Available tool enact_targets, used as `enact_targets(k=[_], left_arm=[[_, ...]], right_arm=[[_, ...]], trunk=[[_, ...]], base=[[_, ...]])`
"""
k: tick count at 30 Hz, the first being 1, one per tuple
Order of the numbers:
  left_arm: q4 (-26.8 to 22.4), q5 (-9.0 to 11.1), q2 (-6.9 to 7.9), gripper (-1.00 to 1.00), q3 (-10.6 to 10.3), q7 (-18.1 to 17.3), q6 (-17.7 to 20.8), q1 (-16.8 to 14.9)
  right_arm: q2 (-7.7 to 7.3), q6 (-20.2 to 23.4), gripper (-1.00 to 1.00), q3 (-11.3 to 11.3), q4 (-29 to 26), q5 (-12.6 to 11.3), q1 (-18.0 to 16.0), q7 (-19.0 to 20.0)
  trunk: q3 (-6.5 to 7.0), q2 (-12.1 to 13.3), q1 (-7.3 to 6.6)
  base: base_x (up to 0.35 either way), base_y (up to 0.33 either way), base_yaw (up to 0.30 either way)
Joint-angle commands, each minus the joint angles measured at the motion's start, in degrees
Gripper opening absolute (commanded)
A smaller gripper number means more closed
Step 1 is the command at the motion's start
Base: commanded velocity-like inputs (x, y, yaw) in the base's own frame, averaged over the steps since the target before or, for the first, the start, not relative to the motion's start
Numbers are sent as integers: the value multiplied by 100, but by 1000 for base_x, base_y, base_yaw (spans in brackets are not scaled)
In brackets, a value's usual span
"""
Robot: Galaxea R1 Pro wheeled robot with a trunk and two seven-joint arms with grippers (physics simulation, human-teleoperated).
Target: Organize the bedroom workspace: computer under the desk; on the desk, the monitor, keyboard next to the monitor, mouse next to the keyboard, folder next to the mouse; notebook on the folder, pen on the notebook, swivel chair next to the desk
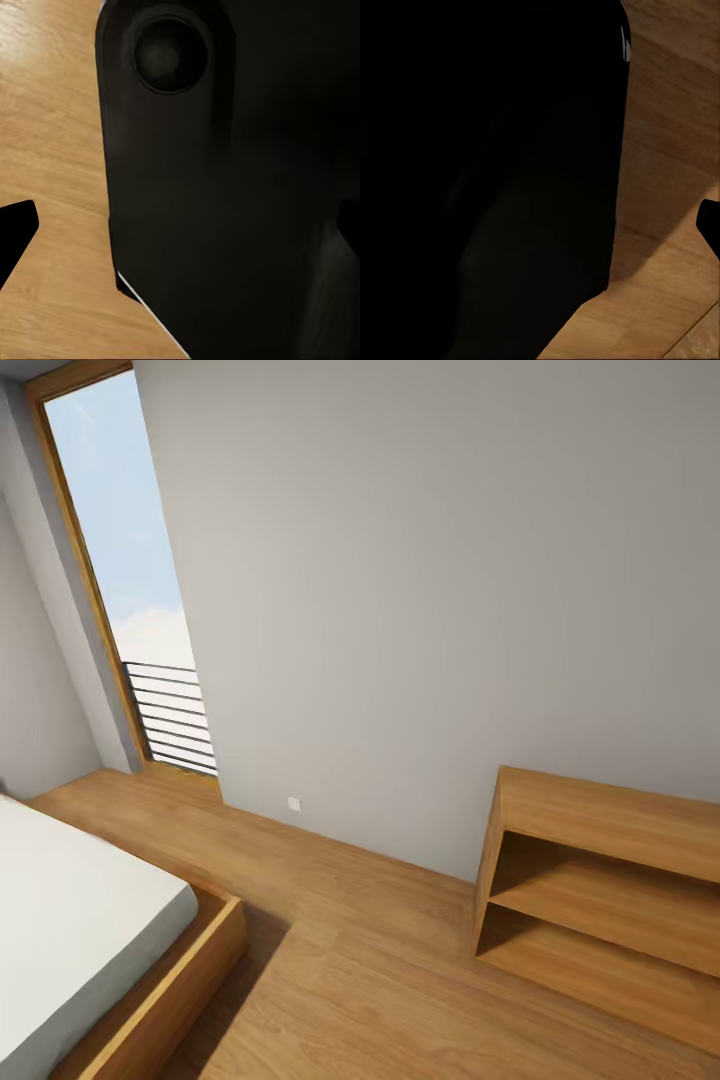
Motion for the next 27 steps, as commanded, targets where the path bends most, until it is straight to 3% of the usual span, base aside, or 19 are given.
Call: enact_targets(k=[1, 5, 9, 27], left_arm=[[0, 0, 0, 100, 0, 0, 0, -1], [-114, -104, -130, 100, -24, -69, 44, -10], [-119, -86, -243, 100, -26, -70, 56, -10], [-129, -50, -274, 100, -15, -62, 42, -10]], right_arm=[[0, 0, 100, 0, 0, 0, -1, 0], [130, -35, 100, 16, -21, -17, -48, -18], [137, -46, 100, 14, -45, -27, -57, -19], [120, -478, 100, 9, -134, -70, -62, -20]], trunk=[[-3, -1, 0], [-3, -1, 0], [51, 119, -66], [374, 841, -461]], base=[[0, 0, 0], [0, 0, 0], [0, 0, 0], [0, 0, 0]])
